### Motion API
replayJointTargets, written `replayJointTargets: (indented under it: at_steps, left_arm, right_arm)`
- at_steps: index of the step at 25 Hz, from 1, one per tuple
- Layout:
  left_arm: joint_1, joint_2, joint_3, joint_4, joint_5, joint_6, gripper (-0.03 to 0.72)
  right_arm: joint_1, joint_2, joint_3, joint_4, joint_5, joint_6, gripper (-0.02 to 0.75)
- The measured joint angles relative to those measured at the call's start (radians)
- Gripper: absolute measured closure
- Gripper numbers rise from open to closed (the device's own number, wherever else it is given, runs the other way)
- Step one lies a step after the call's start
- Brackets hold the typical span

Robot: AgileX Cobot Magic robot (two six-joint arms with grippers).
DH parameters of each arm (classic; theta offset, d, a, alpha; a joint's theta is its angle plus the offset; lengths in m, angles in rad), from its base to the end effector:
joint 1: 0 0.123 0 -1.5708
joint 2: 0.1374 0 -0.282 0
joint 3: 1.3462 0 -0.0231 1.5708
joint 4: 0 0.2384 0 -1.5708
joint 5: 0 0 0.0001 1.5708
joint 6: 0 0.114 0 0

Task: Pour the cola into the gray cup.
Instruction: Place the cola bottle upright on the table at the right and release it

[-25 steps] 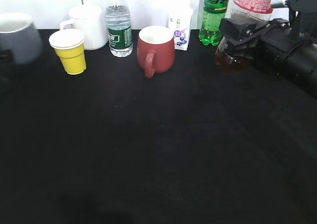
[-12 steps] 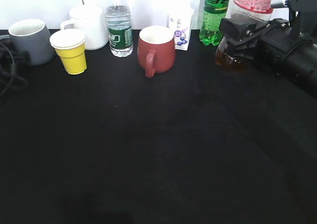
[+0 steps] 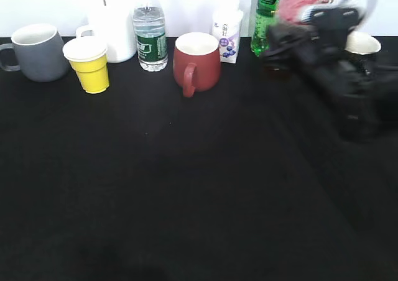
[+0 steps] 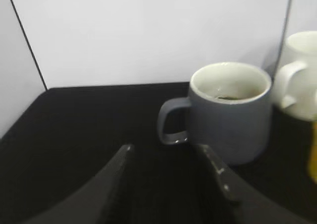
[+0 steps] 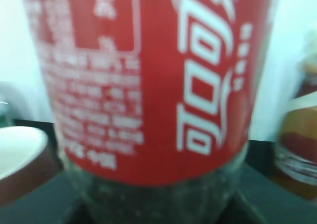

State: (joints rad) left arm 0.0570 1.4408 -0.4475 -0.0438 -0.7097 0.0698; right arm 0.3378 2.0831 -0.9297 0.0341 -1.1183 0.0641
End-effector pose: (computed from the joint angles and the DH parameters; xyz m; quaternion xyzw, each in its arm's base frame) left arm 0.2784 0.0191 0.2092 -0.0169 0.7730 0.0407 0.6329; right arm 0.3973 0.1359 0.1558 -0.0778 0.6841 0.1397 0.7116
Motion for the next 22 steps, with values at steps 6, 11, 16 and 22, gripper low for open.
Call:
replayJointTargets:
  at_steps: [6, 11, 16, 22]
  left_arm:
    - [0.0, -0.231, 0.001, 0.006, 0.232, 0.0, 0.381]
    - [0.0, -0.233, 0.002, 0.006, 0.255, 0.0, 0.381]
    - [0.0, -0.237, 0.002, 0.006, 0.293, 0.0, 0.381]
    - [0.0, -0.379, -0.019, 0.006, 0.678, 0.0, 0.381]
  right_arm:
    - [0.0, 0.166, -0.156, 0.0, 0.021, -0.025, 0.346]
    - [0.0, 0.16, -0.157, -0.001, 0.052, -0.042, 0.11]
    - [0.0, 0.05, -0.046, -0.001, 0.133, -0.042, 0.099]
    - [0.003, -0.301, 0.07, -0.027, 0.746, -0.043, 0.124]
